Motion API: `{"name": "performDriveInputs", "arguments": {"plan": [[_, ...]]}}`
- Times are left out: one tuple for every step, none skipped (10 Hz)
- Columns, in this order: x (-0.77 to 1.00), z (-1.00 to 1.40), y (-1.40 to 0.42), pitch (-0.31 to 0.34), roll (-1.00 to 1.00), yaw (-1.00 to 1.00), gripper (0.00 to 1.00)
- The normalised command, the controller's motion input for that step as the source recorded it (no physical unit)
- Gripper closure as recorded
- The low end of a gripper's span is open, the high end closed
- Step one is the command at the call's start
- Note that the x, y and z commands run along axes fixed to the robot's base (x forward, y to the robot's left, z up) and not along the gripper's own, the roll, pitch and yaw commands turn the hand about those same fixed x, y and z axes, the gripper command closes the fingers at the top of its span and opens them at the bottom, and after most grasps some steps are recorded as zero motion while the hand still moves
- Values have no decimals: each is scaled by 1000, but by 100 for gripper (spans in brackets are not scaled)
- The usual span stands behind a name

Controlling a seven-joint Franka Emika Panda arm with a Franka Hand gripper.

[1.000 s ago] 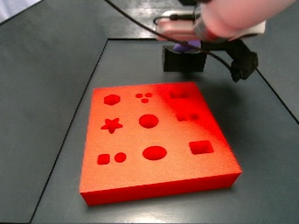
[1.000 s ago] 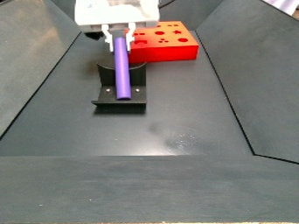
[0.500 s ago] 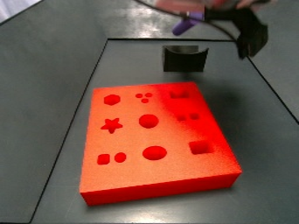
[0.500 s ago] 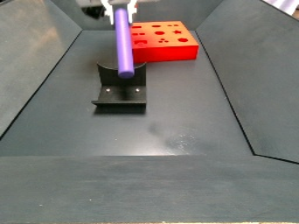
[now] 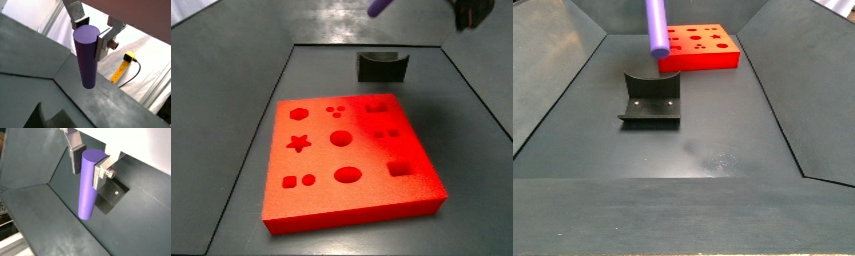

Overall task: Pick up the round object. Move up. Place the round object on the fixture. Regrasp the round object. Move to above the board. Insert the round object.
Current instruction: Move to above the board.

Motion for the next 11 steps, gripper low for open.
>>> {"name": "performDriveInputs", "arguments": {"plan": [[-89, 1000, -34, -1, -39, 38, 100], [-86, 1000, -32, -5, -38, 24, 100], [-86, 1000, -31, 0, -36, 17, 100], [-81, 1000, -31, 8, -37, 6, 100], [-78, 1000, -31, 19, -38, 1, 100], [-52, 755, -21, 39, -41, -2, 100], [-38, 634, -21, 48, -43, -2, 100], [-14, 392, -19, 75, -41, 6, 100], [-578, 40, -1000, -49, -1000, -92, 100], [-576, 4, -1000, -58, -1000, -91, 100], [-614, 15, -1000, -68, -1000, -90, 100]]}}
